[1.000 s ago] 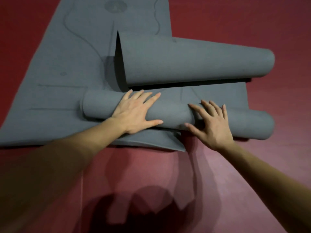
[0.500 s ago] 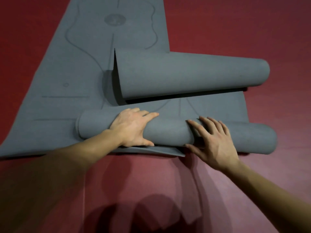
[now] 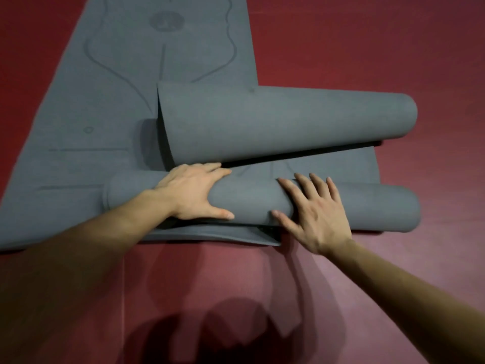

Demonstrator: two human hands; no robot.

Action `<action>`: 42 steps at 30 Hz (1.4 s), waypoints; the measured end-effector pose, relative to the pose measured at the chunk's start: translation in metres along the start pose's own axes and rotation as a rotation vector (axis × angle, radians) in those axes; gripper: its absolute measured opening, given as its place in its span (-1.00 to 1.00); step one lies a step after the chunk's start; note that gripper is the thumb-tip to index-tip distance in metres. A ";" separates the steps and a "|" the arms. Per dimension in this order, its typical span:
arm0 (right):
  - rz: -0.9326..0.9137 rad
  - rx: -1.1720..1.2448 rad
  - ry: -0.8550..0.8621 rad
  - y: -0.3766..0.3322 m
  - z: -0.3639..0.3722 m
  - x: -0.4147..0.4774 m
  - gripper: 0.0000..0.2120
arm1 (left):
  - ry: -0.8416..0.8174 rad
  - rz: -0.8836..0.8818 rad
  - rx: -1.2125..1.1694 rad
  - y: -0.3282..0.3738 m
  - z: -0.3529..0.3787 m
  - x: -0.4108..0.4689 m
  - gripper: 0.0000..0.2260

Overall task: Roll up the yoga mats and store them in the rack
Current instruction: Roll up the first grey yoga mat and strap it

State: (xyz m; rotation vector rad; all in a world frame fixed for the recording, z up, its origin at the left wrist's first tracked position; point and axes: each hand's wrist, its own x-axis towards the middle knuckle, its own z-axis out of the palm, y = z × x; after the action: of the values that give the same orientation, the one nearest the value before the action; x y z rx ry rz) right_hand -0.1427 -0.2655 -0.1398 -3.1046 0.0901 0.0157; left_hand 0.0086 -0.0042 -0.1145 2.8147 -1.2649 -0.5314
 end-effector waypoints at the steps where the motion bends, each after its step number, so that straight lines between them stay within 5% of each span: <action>1: 0.021 0.008 -0.014 0.001 -0.003 0.009 -0.25 | 0.036 -0.020 0.008 -0.001 0.000 -0.001 0.02; 13: -0.006 0.019 -0.029 -0.005 -0.003 0.030 -0.19 | 0.183 -0.095 0.062 -0.005 -0.003 -0.003 -0.05; 21: 0.037 0.073 -0.062 0.000 -0.015 0.058 -0.13 | 0.147 -0.104 0.159 0.001 0.006 0.012 0.16; 33: -0.049 0.091 0.122 -0.009 -0.013 -0.018 -0.22 | 0.248 0.025 0.061 0.006 0.015 -0.024 -0.09; 39: 0.005 0.068 0.069 -0.020 -0.001 -0.044 -0.23 | 0.243 0.032 0.122 0.016 0.038 -0.046 -0.06; 42: 0.022 0.056 0.059 -0.021 0.001 -0.042 -0.26 | 0.304 0.007 0.060 0.021 0.039 -0.047 -0.20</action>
State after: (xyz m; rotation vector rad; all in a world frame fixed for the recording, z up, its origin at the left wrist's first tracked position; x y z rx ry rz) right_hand -0.1835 -0.2422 -0.1395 -3.0489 0.1236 -0.0772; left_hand -0.0476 0.0207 -0.1343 2.7960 -1.2449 -0.0595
